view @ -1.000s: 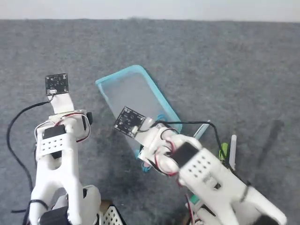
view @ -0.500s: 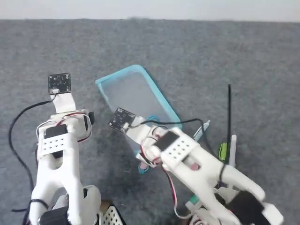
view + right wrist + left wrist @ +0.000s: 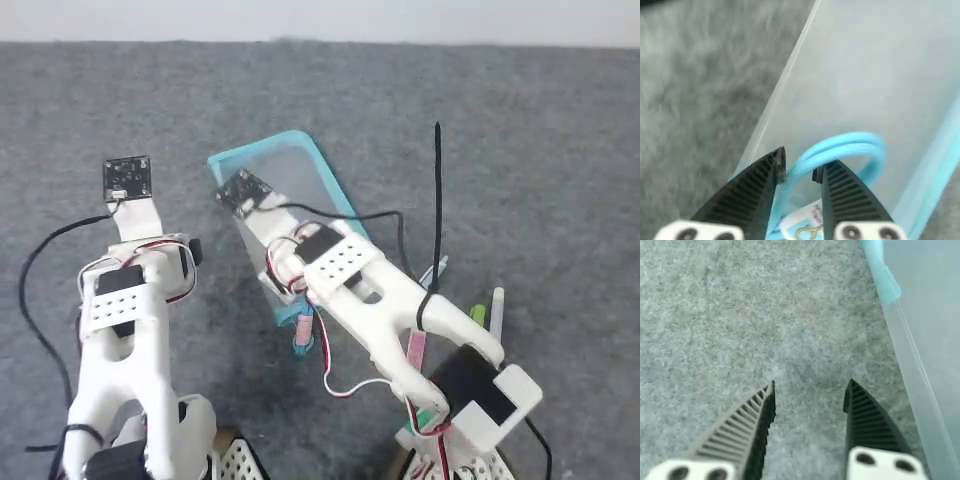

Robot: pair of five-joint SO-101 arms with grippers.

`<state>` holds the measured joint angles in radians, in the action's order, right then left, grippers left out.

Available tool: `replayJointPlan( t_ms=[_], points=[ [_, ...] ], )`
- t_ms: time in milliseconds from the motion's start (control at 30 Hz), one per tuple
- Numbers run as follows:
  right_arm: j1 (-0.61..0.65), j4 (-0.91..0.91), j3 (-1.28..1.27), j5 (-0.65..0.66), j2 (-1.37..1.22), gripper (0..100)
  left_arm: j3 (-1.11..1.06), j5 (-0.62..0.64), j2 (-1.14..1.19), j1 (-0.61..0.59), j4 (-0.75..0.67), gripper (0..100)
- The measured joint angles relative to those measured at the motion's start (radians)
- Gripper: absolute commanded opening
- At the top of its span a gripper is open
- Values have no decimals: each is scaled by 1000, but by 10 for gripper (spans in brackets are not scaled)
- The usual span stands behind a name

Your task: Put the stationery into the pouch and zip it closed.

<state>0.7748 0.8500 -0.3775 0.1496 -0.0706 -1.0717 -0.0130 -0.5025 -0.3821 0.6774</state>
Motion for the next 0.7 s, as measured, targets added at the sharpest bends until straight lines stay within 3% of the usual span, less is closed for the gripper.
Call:
replayJointPlan(
  t_ms=[200,433,700],
  points=[
    [-31,2,-9,-17,68,107,0,0,0,0,0,217],
    [78,-77,-299,8,319,107,0,0,0,0,0,217],
    [-51,-37,-324,9,276,83,0,0,0,0,0,217]
  ],
)
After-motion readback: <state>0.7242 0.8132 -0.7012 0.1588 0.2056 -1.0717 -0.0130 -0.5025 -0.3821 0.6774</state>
